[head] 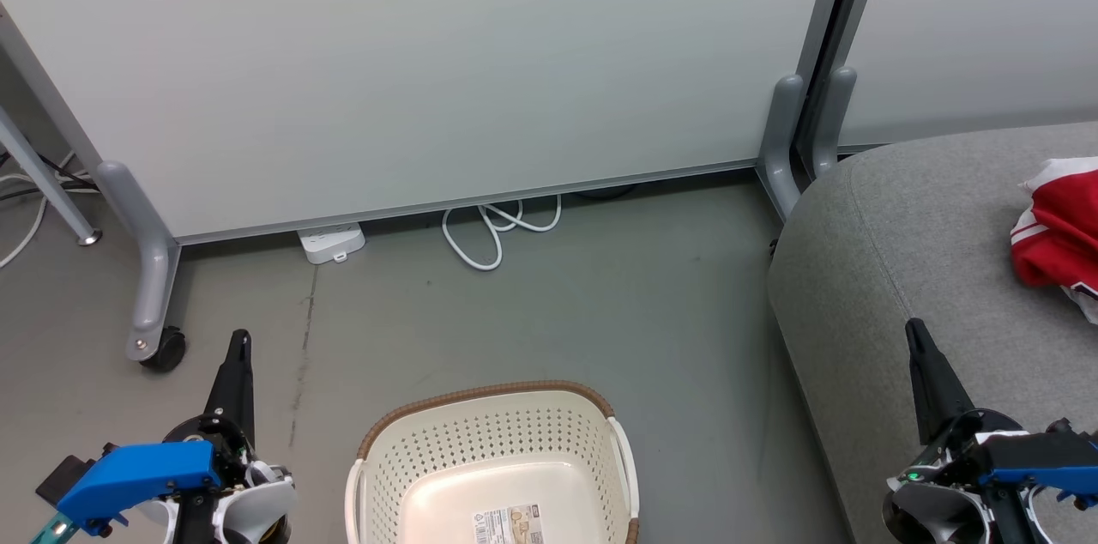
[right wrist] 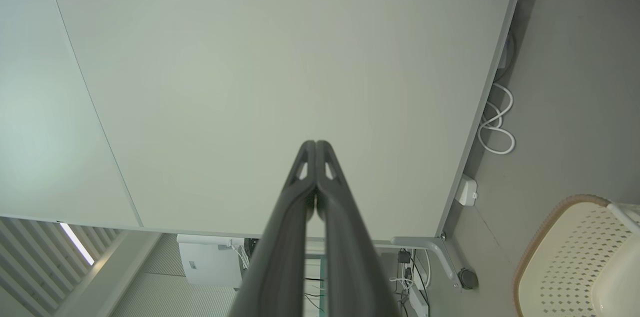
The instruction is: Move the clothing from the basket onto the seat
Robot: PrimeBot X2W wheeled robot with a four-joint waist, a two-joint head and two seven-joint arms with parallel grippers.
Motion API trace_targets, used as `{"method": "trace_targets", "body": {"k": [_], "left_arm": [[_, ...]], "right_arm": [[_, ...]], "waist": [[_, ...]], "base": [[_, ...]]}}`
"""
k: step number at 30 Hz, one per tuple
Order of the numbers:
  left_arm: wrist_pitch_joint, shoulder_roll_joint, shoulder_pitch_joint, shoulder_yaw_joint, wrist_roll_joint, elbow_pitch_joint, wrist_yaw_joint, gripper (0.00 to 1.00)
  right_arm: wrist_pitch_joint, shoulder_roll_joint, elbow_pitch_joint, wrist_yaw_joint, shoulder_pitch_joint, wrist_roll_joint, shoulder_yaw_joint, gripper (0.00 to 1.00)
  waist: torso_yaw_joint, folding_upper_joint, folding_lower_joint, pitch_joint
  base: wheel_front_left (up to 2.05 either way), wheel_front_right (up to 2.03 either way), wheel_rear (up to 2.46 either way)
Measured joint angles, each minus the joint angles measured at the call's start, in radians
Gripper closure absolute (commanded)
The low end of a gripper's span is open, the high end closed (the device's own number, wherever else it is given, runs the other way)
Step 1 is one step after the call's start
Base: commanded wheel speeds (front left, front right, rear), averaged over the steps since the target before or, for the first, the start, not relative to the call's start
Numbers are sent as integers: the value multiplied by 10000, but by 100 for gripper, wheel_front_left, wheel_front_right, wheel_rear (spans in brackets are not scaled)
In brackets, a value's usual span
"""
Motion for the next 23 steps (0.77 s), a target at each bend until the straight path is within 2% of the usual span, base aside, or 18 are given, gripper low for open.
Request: {"method": "trace_targets", "body": {"k": [23], "left_arm": [[0,0,0,0,0,0,0,100]], "right_arm": [[0,0,-2,0,0,0,0,100]], "waist": [[0,0,0,0]], "base": [[0,0,0]]}}
